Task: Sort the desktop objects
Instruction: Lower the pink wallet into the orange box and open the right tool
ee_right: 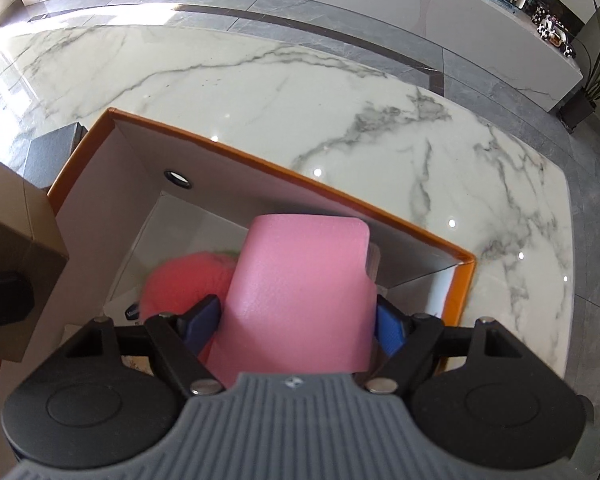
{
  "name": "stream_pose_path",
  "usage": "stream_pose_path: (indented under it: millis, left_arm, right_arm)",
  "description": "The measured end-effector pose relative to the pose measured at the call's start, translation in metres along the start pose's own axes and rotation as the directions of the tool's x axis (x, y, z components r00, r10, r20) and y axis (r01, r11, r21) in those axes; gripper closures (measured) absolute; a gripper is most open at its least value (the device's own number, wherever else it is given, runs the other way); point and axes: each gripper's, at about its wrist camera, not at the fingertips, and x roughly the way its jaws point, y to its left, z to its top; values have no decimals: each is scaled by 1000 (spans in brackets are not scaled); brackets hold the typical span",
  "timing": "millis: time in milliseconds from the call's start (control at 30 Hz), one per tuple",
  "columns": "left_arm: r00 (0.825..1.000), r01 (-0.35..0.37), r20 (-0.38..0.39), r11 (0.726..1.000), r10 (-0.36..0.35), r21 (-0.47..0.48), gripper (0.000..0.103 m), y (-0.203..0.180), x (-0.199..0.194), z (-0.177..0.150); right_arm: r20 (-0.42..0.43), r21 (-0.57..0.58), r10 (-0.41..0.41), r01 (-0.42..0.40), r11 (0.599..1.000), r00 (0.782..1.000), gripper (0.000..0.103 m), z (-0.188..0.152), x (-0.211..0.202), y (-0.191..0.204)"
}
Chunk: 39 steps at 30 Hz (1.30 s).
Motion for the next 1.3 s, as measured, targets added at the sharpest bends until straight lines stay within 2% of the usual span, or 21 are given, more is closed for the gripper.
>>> stream_pose_path:
  millis: [233, 467, 600, 700, 833, 933, 1033, 1167, 1233, 1300]
  left_arm:
    - [1000, 10, 7, 1000, -10, 5, 32, -6, -6, 1]
    - [1000, 2, 8, 1000, -2, 5, 32, -6, -10, 2]
    - [1000, 5, 9, 1000, -5, 7, 32, -5, -12, 2]
    - [1000, 10, 10, 1000, -10, 7, 32, -4, -13, 2]
    - [1000, 17, 10, 1000, -17, 9, 32, -4, -14, 2]
    - [1000, 15, 13, 1000, -15, 8, 32, -4, -15, 2]
    - [999, 26, 21, 1000, -26, 5, 32, -3, -15, 2]
    - [1000, 24, 19, 1000, -24, 6, 32, -6, -11, 3]
    - [1000, 15, 19, 1000, -15, 13, 32, -9, -9, 5]
    - [1000, 5, 18, 1000, -5, 17, 32, -12, -6, 7]
  right_arm:
    - [10, -74, -106, 106, 992, 994, 21, -9, 18, 12]
    - [-17, -131, -151, 148, 980, 988, 20, -6, 33, 26]
    - [-62, -159, -144, 133, 978, 988, 19, -2, 34, 25]
    - [-49, -132, -166, 159, 979, 985, 14, 1, 28, 18]
    - [-54, -74, -120, 116, 990, 991, 12, 7, 15, 7]
    - [-61, -111, -115, 108, 988, 991, 6, 8, 5, 11]
    - [-27, -108, -77, 74, 991, 997, 4, 5, -13, 8]
    - [80, -8, 11, -10, 1000, 997, 3, -6, -49, -11]
    - [157, 31, 42, -48, 998, 987, 3, -19, -67, -21]
    - [270, 54, 93, -112, 992, 958, 3, -40, -84, -33]
